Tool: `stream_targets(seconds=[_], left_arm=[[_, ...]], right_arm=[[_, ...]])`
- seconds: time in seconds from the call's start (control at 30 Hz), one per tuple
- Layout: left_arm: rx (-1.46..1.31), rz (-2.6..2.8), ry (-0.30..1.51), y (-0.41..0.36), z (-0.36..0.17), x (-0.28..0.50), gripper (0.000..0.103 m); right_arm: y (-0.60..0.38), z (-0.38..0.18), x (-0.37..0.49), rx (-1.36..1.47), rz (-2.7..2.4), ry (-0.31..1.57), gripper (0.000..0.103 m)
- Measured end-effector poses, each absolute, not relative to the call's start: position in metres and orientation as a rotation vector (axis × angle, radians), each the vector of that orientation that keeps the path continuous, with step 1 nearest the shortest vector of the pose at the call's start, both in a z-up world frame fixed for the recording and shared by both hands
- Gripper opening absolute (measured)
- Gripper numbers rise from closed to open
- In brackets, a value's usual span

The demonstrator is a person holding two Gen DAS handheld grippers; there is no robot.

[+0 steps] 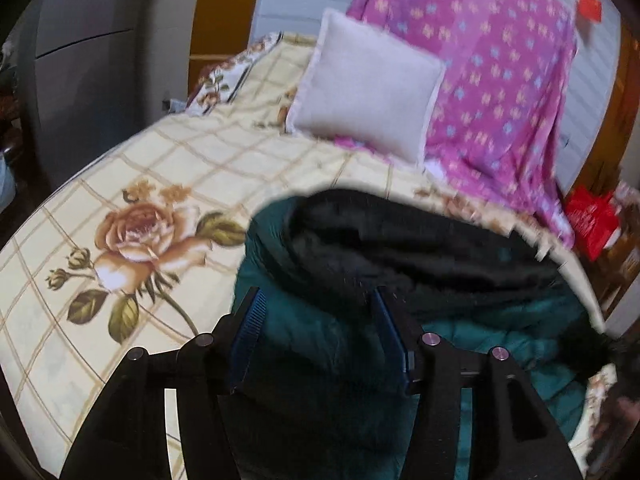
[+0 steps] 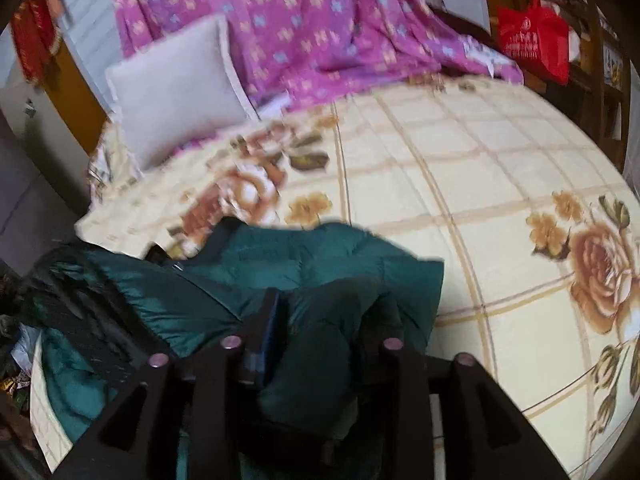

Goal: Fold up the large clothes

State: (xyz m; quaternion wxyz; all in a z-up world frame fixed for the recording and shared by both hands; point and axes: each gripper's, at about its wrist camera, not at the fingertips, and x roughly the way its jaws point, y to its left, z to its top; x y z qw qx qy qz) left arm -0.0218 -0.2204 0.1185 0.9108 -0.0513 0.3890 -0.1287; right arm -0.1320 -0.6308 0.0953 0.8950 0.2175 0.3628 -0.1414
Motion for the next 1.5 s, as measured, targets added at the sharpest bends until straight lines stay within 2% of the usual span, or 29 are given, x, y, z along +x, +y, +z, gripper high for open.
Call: stream_targets(seconds=[0.03,0.1,0.2,0.3,0.4,0.63,0.77,0.97,1.1,1.4,1.5], left_arm=[[-0.096,-0.256,0.824,-0.224,0.112,-0.018,0.035],[-0.089,-0.227,0.871,-0.227,0.098,-0.008,0.035],[-0.121,-0.211,0.886,-0.223,0.091,-0.002,0.035],[-0.156,-0.220,0.870,-0.214,0.097,-0.006,0.035],[-0.164,-0.221,0.838,-0.208,0.104,-0.012,0.035],[-0.176,-0.224,0.879,-0.209,0.090,-0.004,0.035],[-0.133,-0.217,0.895,-0.212,0.079,0.006,0.036],[-0.138,-0.230,0.904,-0.211,0.076,0.013,0.038],[-0.148,-0.221,0.915,-0.208,0.078,0.014,0.038],[-0.140,-0.210,0.910,-0.209,0.079,0.012,0.038],[-0.135,-0.210,0.911,-0.210,0.079,0.011,0.038]], right_arm=[[-0.628,0.104,-0.136,0.447,-0.284,0.732,0.046],[-0.624,0.121,-0.141,0.449,-0.259,0.700,0.063],[-0.617,0.150,-0.152,0.446,-0.252,0.616,0.073],[-0.605,0.172,-0.158,0.441,-0.202,0.548,0.078],[-0.567,0.173,-0.143,0.327,-0.112,0.597,0.079],[-0.485,0.114,-0.065,0.158,-0.039,0.782,0.078],[-0.474,0.079,-0.023,0.071,-0.124,0.874,0.078],[-0.489,0.042,0.001,0.146,-0.165,0.902,0.078],[-0.486,0.054,0.001,0.156,-0.178,0.919,0.078],[-0.443,0.104,0.007,0.202,-0.013,0.777,0.078],[-0.414,0.098,0.025,0.136,0.033,0.831,0.078]])
